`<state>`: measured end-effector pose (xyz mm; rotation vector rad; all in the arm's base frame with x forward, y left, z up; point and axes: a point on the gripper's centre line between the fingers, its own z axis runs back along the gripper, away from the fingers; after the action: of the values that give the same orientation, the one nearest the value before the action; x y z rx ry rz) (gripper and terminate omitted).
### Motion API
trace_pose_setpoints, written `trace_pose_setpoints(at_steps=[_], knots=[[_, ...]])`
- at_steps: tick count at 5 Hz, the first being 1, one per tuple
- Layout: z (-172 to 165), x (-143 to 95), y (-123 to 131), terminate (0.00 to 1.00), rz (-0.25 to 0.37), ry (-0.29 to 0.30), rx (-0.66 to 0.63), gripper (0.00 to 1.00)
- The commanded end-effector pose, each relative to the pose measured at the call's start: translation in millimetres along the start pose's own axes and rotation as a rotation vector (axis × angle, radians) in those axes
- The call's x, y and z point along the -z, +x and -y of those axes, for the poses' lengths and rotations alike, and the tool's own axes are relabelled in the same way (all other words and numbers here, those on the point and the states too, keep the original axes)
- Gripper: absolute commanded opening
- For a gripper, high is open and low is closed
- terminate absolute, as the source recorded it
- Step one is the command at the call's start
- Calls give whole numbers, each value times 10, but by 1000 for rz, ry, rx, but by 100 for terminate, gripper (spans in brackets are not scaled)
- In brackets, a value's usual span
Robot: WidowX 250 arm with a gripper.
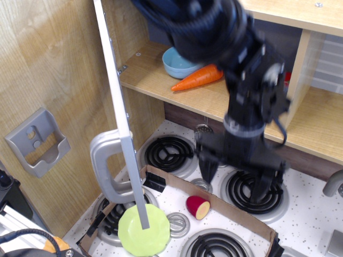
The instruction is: Close microwave
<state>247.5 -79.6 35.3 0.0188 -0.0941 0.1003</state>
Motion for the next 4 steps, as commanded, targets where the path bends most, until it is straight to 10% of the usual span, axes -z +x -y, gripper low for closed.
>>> trace_pose_setpoints(at_steps=[1, 4], knots=[[-269, -768, 73, 0, 81, 75, 48, 100], [-835, -1575, -122, 0, -2, 208, 194, 100]])
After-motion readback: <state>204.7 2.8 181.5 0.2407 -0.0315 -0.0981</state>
